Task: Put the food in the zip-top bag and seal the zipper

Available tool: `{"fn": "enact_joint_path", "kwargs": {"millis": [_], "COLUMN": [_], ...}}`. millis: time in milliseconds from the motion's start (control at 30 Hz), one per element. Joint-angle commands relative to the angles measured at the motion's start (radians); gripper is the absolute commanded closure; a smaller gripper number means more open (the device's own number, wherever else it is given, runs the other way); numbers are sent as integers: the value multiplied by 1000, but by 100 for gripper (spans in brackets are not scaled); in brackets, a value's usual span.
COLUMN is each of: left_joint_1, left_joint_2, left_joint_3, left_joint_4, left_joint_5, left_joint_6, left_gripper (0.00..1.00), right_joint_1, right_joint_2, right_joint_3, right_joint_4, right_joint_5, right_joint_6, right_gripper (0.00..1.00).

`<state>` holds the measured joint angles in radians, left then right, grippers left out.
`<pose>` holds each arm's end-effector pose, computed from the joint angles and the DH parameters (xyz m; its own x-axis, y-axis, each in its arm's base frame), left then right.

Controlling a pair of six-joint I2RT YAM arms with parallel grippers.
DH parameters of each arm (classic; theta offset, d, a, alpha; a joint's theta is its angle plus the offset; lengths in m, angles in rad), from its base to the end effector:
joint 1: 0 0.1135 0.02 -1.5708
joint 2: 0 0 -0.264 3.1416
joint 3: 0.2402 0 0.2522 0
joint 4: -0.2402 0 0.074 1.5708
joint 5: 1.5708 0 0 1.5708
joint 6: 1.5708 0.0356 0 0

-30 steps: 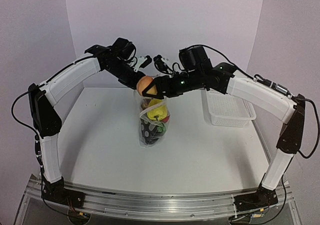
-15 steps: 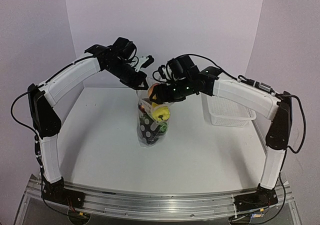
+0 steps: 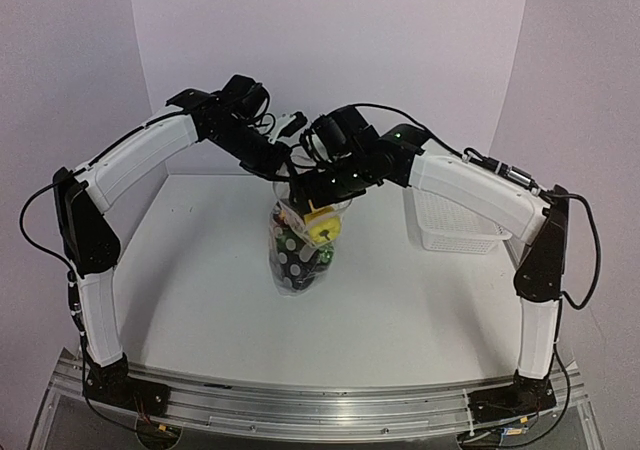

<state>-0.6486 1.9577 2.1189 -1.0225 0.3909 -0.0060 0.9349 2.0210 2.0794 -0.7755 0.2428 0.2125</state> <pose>0.3276 -0.2654 0.3754 -0.6091 0.4548 -0.6497 0.7527 0.5896 -0.2930 0.2787 0.3632 0.3540 -0.5235 -0.3645 -0.7701 -0.5758 0.8175 0.0045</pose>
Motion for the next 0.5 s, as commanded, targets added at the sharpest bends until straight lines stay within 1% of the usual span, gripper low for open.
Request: {"fn": "enact_joint_path", "kwargs": {"millis": [0,200,333,400,467], "left_joint_1": [17,24,30,33,37], "left_joint_2": [-45,-45,-48,-51,-51], "left_joint_3": [-6,-16,-22,-22,-23], "left_joint_4": [30,33,34,34,34], "left_joint_5": [15,6,5,3,3], "left_joint_6": [-39,-49,-50,-51,-51], "left_gripper": [100,100,100,100,100], "right_joint_1": [23,24,24,24,25], "right_joint_2": [-66,-103,-130,-159,-195], "right_joint_3": [43,103,139,118,57], "right_joint_4": [2,5,10,10,10], "right_joint_5": [-20,-98,-104,-47,51], "right_joint_6": [-37,-31,-17,29,99], "right_gripper": [5,3,2,2,2]}}
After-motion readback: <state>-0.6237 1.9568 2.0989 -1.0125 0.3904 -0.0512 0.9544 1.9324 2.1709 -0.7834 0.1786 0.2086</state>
